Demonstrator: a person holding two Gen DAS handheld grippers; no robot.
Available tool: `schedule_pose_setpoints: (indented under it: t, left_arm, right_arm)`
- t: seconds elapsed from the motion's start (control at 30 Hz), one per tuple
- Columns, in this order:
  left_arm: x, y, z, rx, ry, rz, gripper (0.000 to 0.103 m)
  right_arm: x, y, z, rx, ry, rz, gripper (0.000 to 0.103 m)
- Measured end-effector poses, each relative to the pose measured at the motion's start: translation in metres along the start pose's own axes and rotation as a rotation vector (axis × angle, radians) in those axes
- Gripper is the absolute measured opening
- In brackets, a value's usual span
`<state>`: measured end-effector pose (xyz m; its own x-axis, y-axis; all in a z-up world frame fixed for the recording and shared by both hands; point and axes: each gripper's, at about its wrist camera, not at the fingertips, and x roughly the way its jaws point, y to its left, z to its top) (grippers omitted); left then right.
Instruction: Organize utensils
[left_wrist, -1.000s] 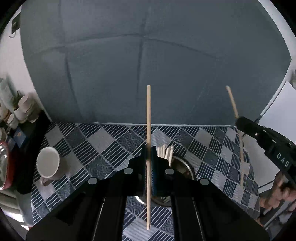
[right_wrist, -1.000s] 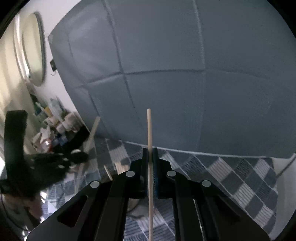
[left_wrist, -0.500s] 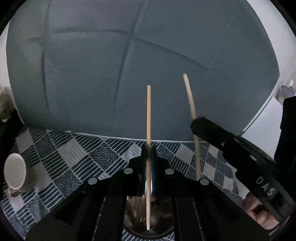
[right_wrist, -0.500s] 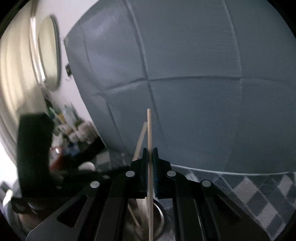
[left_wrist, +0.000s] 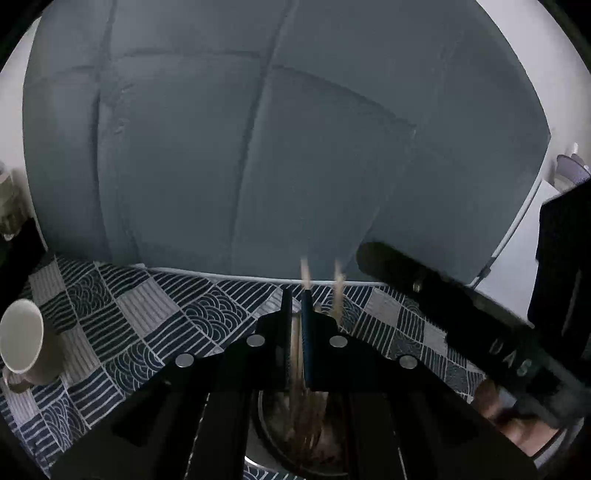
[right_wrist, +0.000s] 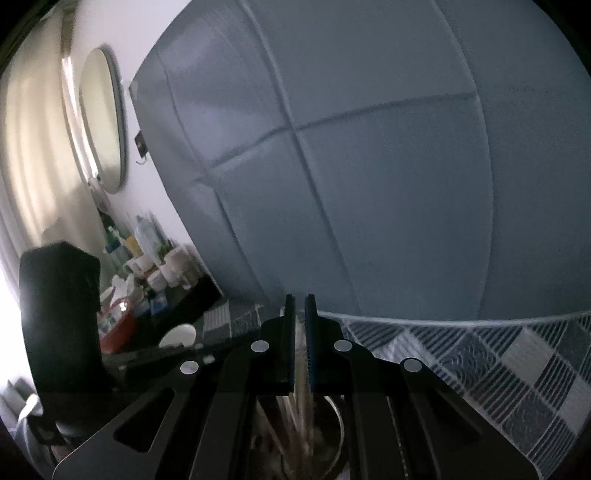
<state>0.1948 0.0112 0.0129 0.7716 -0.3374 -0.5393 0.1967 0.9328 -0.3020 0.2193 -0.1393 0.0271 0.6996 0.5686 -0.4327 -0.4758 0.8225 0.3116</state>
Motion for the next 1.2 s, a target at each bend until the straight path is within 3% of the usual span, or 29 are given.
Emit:
schedule_pose_setpoints:
  t: [0.37, 0.43, 0.47, 0.53, 0.67, 0.77, 0.8, 0.87, 0.93, 1.2]
  left_arm:
    - [-0.033, -0.005, 0.007, -0.001, -0.047, -0.005, 0.005]
    - [-0.041, -0.010, 0.007, 0.022, -0.055, 0.006, 0.016]
    - [-0.043, -0.011, 0.007, 0.027, -0.059, 0.011, 0.022]
    - [-0.050, -0.013, 0.008, 0.039, -0.068, 0.041, 0.031]
    - [-0.057, -0.015, 0.008, 0.051, -0.052, 0.082, 0.035]
    - [-0.067, -0.015, 0.006, 0.041, -0.049, 0.105, 0.052]
    - [-0.068, -0.015, 0.004, 0.038, -0.045, 0.103, 0.057]
    - [-0.071, -0.012, -0.001, 0.035, -0.029, 0.117, 0.059]
    - [-0.072, -0.009, -0.007, 0.028, -0.007, 0.129, 0.070]
    - [-0.072, 0.002, -0.036, 0.020, 0.069, 0.191, 0.090]
  right_arm:
    - [-0.033, 0.001, -0.008, -0.028, -0.025, -0.077, 0.009]
    - [-0.040, 0.003, -0.007, -0.033, -0.029, -0.103, 0.023]
    - [-0.044, 0.004, -0.006, -0.031, -0.036, -0.120, 0.037]
    - [-0.051, 0.006, -0.006, -0.033, -0.050, -0.149, 0.043]
    - [-0.064, 0.009, -0.007, -0.044, -0.046, -0.191, 0.060]
    - [-0.073, 0.010, -0.010, -0.049, -0.043, -0.213, 0.074]
    - [-0.074, 0.010, -0.010, -0.046, -0.039, -0.216, 0.083]
    - [-0.079, 0.010, -0.013, -0.032, -0.030, -0.235, 0.086]
    - [-0.081, 0.008, -0.017, -0.017, -0.020, -0.244, 0.087]
    - [-0.083, 0.002, -0.044, 0.000, 0.057, -0.271, 0.089]
